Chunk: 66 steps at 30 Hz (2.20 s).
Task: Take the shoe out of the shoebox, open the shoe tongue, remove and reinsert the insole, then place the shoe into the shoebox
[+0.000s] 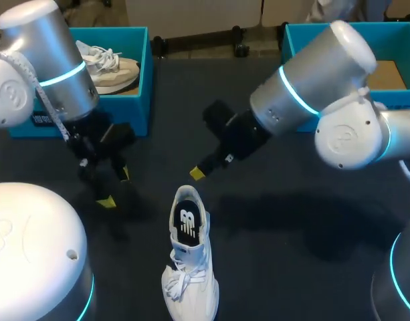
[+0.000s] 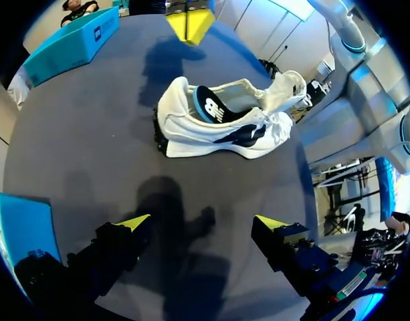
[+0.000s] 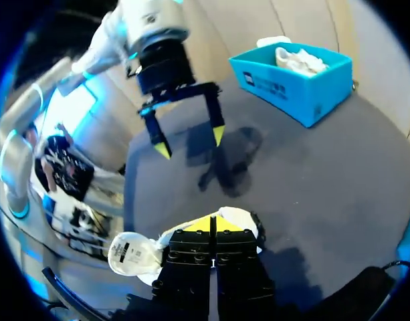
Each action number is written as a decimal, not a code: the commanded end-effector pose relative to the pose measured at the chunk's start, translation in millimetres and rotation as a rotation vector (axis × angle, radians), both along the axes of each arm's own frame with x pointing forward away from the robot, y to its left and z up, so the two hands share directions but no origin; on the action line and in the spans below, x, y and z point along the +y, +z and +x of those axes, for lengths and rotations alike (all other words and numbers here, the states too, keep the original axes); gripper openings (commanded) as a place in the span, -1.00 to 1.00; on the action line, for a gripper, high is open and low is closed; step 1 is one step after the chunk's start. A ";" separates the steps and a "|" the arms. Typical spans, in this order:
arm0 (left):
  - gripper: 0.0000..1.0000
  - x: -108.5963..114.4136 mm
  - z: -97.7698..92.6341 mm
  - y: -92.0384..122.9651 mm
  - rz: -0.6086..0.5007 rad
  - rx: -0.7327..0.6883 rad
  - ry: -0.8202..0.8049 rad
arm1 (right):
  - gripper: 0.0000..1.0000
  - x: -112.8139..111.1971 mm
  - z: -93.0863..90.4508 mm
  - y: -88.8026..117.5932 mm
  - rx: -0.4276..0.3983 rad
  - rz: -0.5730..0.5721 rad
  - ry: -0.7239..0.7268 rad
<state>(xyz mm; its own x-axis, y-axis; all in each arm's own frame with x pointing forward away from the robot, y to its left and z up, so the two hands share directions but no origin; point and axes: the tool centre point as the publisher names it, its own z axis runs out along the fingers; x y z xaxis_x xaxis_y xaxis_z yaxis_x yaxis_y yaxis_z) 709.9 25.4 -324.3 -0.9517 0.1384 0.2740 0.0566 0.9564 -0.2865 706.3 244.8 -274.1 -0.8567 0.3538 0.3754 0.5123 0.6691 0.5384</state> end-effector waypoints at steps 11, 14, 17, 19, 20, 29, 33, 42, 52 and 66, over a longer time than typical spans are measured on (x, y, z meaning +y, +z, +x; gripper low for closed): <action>1.00 44.1 20.0 24.1 0.031 -0.049 0.001 | -1.00 6.8 -7.9 22.9 -0.022 -0.350 -0.063; 1.00 51.0 29.6 27.4 0.038 -0.056 -0.007 | -1.00 8.2 -8.7 23.9 -0.011 -0.356 -0.111; 1.00 57.2 36.3 31.8 0.038 -0.064 -0.009 | -1.00 10.2 -9.6 24.3 -0.002 -0.363 -0.163; 1.00 61.1 40.5 35.1 0.035 -0.071 -0.016 | -1.00 13.0 -10.7 24.5 -0.001 -0.361 -0.186; 1.00 62.8 42.8 36.5 0.037 -0.074 -0.018 | -1.00 14.5 -11.2 24.7 -0.002 -0.361 -0.197; 1.00 76.4 61.6 47.6 0.018 -0.097 -0.083 | -1.00 24.6 -19.0 29.4 -0.008 -0.361 -0.309; 1.00 78.1 65.3 53.2 0.002 -0.129 -0.155 | -1.00 28.6 -26.8 29.8 0.004 -0.381 -0.383; 1.00 76.2 70.6 58.8 0.005 -0.168 -0.234 | -1.00 31.6 -51.8 21.4 0.042 -0.378 -0.504; 1.00 79.2 73.9 64.4 -0.005 -0.167 -0.307 | -1.00 37.7 -67.9 6.8 0.093 -0.364 -0.588; 1.00 79.2 73.9 64.4 -0.005 -0.167 -0.307 | -1.00 40.5 -69.2 -8.8 0.107 -0.380 -0.760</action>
